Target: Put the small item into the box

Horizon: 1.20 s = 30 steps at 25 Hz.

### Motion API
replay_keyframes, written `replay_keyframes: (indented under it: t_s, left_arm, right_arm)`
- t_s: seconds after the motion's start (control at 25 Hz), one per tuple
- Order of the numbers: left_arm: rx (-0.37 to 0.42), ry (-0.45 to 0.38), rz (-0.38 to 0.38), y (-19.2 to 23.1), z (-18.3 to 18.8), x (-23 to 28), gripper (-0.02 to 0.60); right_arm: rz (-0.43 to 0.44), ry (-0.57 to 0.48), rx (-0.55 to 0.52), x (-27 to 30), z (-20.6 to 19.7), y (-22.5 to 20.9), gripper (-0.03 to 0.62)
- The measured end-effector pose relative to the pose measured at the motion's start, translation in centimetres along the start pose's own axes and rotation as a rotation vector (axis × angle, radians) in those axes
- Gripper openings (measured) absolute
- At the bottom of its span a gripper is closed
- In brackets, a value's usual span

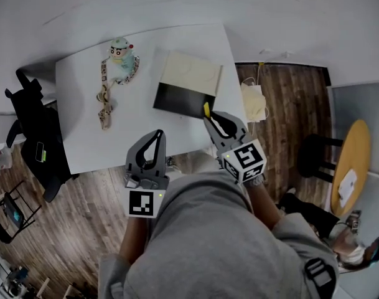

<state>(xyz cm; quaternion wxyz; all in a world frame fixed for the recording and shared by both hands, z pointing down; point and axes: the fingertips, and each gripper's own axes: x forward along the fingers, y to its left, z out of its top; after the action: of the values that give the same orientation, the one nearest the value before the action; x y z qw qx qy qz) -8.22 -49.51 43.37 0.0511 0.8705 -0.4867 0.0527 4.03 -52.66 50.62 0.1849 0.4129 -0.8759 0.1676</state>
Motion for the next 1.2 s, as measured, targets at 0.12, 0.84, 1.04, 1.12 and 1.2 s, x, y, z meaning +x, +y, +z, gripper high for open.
replay_keyframes:
  t_s: [0.12,0.84,1.04,1.12,1.2]
  left_arm:
    - [-0.001,-0.001,0.025,0.5,-0.1,0.6,0.032]
    - [-0.009,0.028,0.153,2.7,-0.7,3.2,0.032]
    - [-0.022,0.043,0.200,3.1,-1.0,3.2,0.032]
    - [-0.027,0.047,0.219,3.4,-1.1,3.1,0.032]
    - [-0.039,0.053,0.240,3.6,-1.4,3.0,0.032]
  right_arm:
    - [0.015,0.041,-0.014,1.6,-0.4,-0.8,0.080]
    - [0.196,0.393,-0.281,10.5,-6.8,-1.2,0.080]
    - [0.243,0.469,-0.303,12.2,-8.9,-1.5,0.080]
    - [0.255,0.492,-0.308,12.9,-9.6,-1.6,0.080]
    - [0.262,0.517,-0.309,13.5,-10.4,-1.8,0.080]
